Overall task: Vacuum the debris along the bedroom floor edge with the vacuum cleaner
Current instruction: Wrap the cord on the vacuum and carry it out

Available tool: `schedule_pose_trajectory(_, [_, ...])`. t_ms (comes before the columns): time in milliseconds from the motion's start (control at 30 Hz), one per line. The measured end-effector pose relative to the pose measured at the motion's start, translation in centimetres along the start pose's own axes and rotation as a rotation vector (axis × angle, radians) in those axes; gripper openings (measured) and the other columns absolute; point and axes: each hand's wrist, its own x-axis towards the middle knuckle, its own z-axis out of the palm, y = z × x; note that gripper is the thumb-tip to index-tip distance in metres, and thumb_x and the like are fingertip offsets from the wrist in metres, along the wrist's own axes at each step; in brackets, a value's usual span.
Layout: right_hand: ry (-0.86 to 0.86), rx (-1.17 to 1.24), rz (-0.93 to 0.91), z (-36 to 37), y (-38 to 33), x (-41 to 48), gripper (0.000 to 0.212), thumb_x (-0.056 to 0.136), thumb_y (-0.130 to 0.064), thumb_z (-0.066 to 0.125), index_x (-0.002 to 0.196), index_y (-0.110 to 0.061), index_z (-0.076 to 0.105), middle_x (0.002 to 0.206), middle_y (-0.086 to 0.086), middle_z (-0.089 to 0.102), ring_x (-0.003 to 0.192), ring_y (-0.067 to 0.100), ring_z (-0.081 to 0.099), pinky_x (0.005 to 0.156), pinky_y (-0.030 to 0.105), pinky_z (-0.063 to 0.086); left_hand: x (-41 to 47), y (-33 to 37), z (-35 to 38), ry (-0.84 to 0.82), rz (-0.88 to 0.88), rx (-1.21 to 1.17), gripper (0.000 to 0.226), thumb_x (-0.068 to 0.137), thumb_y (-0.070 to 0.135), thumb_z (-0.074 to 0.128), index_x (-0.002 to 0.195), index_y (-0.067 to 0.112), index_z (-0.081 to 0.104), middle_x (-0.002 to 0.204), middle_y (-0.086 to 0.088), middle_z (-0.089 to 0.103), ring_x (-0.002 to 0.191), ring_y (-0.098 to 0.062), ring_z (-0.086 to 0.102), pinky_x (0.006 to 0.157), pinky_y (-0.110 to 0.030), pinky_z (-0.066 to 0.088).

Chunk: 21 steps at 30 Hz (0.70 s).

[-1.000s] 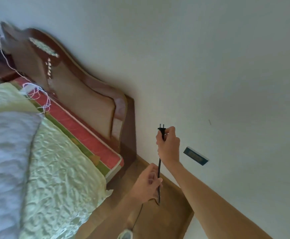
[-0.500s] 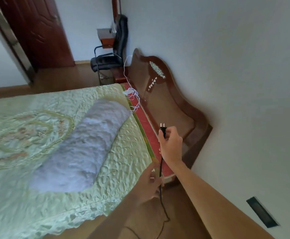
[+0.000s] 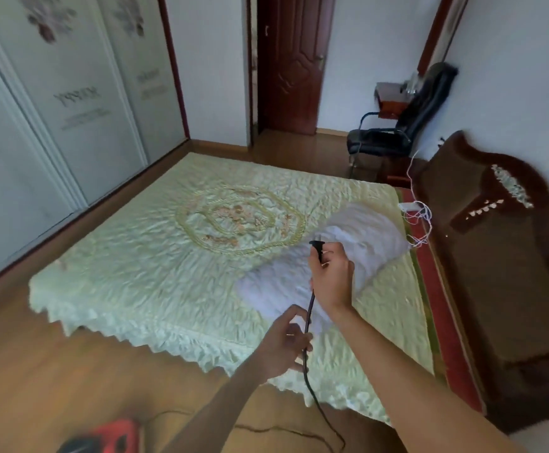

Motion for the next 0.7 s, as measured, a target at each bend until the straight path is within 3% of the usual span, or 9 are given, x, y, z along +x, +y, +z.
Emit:
schedule_pose_trajectory(133, [-0.140,0.033,-0.110,8.7,-5.4,-1.3,0.017,0.097,-0.017,0.061,0.086,-0.009,0.050,0.053,-0.002,0.055,0.042,0.026,0.057,0.044,0.047,0.046,-4.1,-0.7,-7.7,0.174,0.037,-0.038,0.011,0.102,0.011,0.053,0.108,0.018,0.049,0.067,0.006,0.053,0.073,-0.022,0.057,0.074,-0.058,0.058])
schedule_pose_trajectory(233, [-0.244,0.061,-0.160,14.7,-9.3,-2.7,0.019,0.097,-0.017,0.061,0.083,-0.010,0.049,0.049,-0.008,0.051,0.039,0.023,0.058,0.042,0.044,0.046,-7.4,-1.4,-12.6,0.303,0.047,-0.059,0.012,0.101,0.012,0.054,0.106,0.022,0.050,0.069,0.004,0.053,0.076,-0.021,0.058,0.074,-0.056,0.061])
schedule_pose_trajectory(367, [-0.367,0.115,-0.235,22.4,-13.8,-5.5,0.022,0.095,-0.028,0.059,0.083,-0.012,0.051,0.055,-0.010,0.054,0.042,0.027,0.059,0.042,0.048,0.046,-11.5,-2.9,-18.3,0.490,0.064,-0.101,0.013,0.101,0.011,0.054,0.110,0.019,0.048,0.079,-0.008,0.052,0.070,-0.018,0.057,0.066,-0.042,0.063])
schedule_pose_trajectory(467, [-0.473,0.162,-0.264,27.4,-16.7,-8.5,0.018,0.094,-0.030,0.060,0.086,-0.018,0.049,0.052,-0.010,0.053,0.044,0.028,0.060,0.045,0.049,0.047,-14.5,-4.7,-21.8,0.611,0.088,-0.101,0.018,0.101,0.009,0.055,0.101,0.027,0.050,0.073,-0.002,0.052,0.075,-0.019,0.058,0.061,-0.032,0.059])
schedule_pose_trajectory(600, [-0.595,0.186,-0.308,32.4,-19.2,-12.5,0.017,0.094,-0.031,0.059,0.087,-0.019,0.049,0.054,-0.004,0.059,0.044,0.027,0.060,0.048,0.049,0.049,-18.1,-7.3,-25.0,0.758,0.058,-0.072,0.025,0.100,0.009,0.054,0.097,0.033,0.050,0.075,-0.003,0.056,0.071,-0.021,0.060,0.061,-0.047,0.059])
schedule_pose_trajectory(700, [-0.695,0.200,-0.277,35.2,-20.2,-15.3,0.015,0.095,-0.026,0.062,0.088,-0.019,0.050,0.057,-0.004,0.061,0.046,0.026,0.060,0.050,0.049,0.050,-20.1,-8.8,-26.2,0.839,0.032,-0.066,0.024,0.101,0.006,0.053,0.099,0.029,0.046,0.083,-0.015,0.058,0.073,-0.018,0.061,0.065,-0.053,0.060])
